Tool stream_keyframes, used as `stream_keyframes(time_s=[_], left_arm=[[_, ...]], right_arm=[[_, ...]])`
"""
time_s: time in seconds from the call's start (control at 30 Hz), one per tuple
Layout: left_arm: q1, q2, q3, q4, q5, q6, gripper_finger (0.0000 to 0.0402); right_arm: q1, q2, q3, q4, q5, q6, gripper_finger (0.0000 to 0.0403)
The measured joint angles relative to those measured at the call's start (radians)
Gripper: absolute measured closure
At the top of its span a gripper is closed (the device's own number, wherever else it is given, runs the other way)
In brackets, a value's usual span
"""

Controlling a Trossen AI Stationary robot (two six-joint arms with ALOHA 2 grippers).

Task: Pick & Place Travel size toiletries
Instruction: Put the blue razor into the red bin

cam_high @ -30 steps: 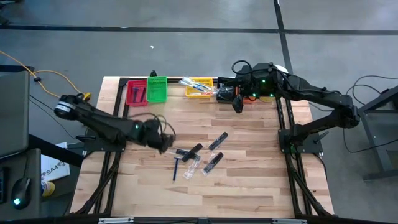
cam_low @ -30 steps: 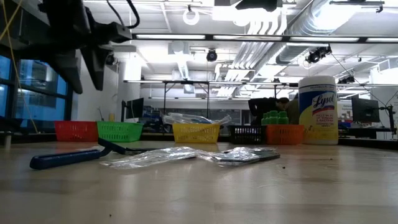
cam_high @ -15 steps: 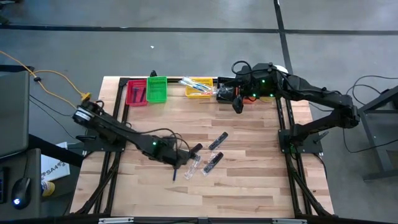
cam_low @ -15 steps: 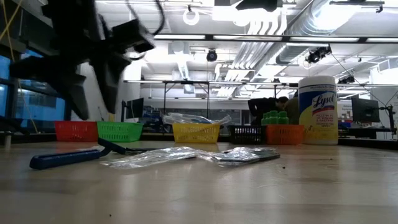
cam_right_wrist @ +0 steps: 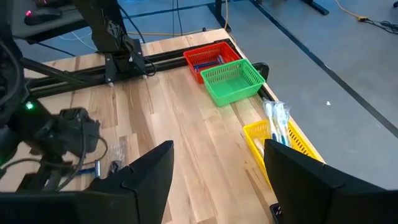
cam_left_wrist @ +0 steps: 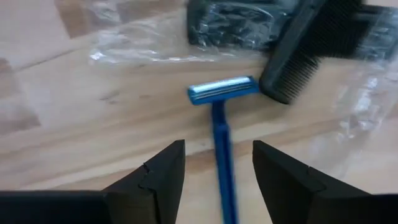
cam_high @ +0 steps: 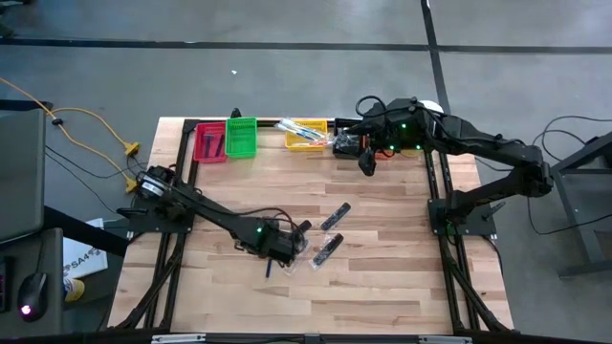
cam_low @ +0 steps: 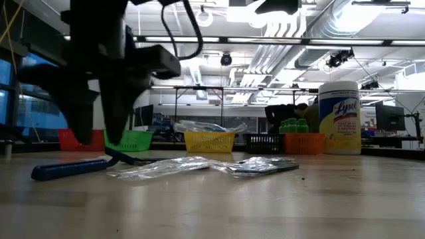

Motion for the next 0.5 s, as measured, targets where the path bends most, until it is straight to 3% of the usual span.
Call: stream_keyframes(time_s=[0.5], left_arm=[[-0.013,0.075,0.007,0.021,0.1,0.01,0.0236]], right_arm=[[0.0,0.0,0.0,-0.017,-0.004,-0.011,0.0165]])
